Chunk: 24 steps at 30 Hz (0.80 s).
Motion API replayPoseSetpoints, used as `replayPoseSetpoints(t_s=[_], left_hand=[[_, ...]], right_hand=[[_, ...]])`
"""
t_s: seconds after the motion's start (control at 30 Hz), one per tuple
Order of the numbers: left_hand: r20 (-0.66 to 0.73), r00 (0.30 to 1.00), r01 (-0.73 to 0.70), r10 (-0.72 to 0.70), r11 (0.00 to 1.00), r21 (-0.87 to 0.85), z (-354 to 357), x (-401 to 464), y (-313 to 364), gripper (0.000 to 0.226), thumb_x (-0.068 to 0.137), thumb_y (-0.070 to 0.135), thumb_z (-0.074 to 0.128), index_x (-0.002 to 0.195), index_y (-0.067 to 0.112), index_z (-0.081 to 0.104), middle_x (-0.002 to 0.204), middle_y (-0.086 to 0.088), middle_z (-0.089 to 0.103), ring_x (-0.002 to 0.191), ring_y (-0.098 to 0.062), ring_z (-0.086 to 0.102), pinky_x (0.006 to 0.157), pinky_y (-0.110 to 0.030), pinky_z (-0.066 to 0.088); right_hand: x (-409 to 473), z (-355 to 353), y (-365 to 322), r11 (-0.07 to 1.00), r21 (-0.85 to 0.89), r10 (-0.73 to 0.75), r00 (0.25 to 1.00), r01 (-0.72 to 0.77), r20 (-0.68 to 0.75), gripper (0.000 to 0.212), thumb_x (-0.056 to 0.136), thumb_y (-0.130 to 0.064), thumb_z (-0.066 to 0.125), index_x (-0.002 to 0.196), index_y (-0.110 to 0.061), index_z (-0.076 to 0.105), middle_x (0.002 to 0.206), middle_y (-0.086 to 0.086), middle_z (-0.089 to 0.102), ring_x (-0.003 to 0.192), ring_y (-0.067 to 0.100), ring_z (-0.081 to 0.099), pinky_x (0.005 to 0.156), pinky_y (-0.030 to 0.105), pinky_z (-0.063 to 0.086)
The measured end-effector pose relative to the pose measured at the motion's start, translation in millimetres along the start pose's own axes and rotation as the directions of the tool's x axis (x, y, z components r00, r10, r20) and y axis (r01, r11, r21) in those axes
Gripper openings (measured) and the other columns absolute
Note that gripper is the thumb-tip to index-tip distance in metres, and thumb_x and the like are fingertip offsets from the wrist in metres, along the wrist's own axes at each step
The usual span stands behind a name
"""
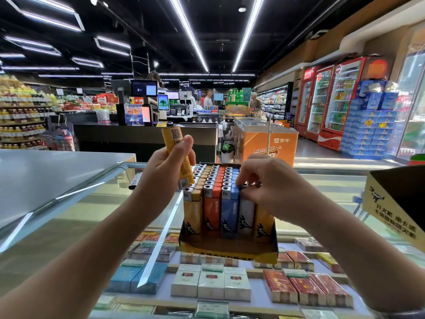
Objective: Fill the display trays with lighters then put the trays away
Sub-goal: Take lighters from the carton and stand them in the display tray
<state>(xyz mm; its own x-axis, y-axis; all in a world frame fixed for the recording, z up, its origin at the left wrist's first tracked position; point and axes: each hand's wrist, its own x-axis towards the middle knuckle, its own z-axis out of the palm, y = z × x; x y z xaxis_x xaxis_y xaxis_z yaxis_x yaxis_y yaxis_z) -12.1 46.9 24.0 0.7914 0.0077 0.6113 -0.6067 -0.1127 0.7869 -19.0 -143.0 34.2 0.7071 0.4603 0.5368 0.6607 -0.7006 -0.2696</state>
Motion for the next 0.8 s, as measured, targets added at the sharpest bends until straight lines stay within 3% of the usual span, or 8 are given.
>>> replayPoseSetpoints(t_s=[0.2,0.33,0.47,0.6,0.8], left_hand=[[0.026,0.999,-0.024,0.023,0.999,0.041,0.1,-0.7,0.2,0.039,0.075,0.051,0.044,0.071,0.014,0.052,0.050,0.014,0.053,0.046,0.003,0.049,0.045,-0.008,0.040],[-0.013,1.000,-0.017,0.017,0.999,0.045,-1.0,-0.6,0.4,0.035,0.069,0.047,0.057,0.082,0.015,0.051,0.054,0.017,0.060,0.050,0.001,0.057,0.043,-0.012,0.044],[-0.085,0.996,0.014,-0.016,0.999,-0.031,-3.3,1.3,2.0,0.037,0.066,0.042,0.063,0.092,0.022,0.047,0.065,0.003,0.060,0.053,-0.001,0.061,0.042,-0.014,0.045],[-0.066,0.998,-0.002,-0.006,0.993,-0.116,-1.2,1.2,5.3,0.047,0.064,0.040,0.066,0.105,0.027,0.047,0.081,-0.001,0.052,0.060,0.001,0.061,0.052,-0.015,0.049],[0.052,0.998,0.027,-0.020,0.990,-0.142,8.4,-3.8,3.3,0.038,0.070,0.042,0.061,0.100,0.021,0.051,0.064,0.011,0.059,0.061,-0.002,0.057,0.054,-0.016,0.049]], right_hand=[[-1.8,-1.1,-1.6,1.000,-0.027,-0.012,1.000,0.013,0.011,0.018,0.082,-0.012,0.066,0.075,-0.025,0.057,0.078,-0.016,0.048,0.077,-0.001,0.042,0.064,0.013,0.031],[-3.1,-3.4,-4.2,0.998,-0.048,-0.043,0.991,0.037,-0.126,0.007,0.083,-0.016,0.065,0.085,-0.022,0.064,0.080,-0.011,0.055,0.079,0.005,0.046,0.069,0.010,0.032],[-6.0,-2.9,-13.4,0.986,-0.030,-0.166,0.948,0.164,-0.273,0.035,0.076,-0.010,0.073,0.110,-0.015,0.062,0.087,-0.007,0.058,0.078,0.000,0.049,0.074,0.015,0.040],[-9.2,7.8,-22.8,0.939,-0.143,-0.340,0.906,0.313,-0.253,0.058,0.072,-0.016,0.071,0.126,-0.011,0.050,0.110,0.006,0.062,0.097,0.019,0.059,0.083,0.035,0.051],[-8.9,13.7,-25.7,0.912,-0.209,-0.401,0.868,0.352,-0.292,0.031,0.075,-0.014,0.070,0.105,-0.008,0.063,0.101,0.008,0.062,0.088,0.024,0.060,0.070,0.042,0.053]])
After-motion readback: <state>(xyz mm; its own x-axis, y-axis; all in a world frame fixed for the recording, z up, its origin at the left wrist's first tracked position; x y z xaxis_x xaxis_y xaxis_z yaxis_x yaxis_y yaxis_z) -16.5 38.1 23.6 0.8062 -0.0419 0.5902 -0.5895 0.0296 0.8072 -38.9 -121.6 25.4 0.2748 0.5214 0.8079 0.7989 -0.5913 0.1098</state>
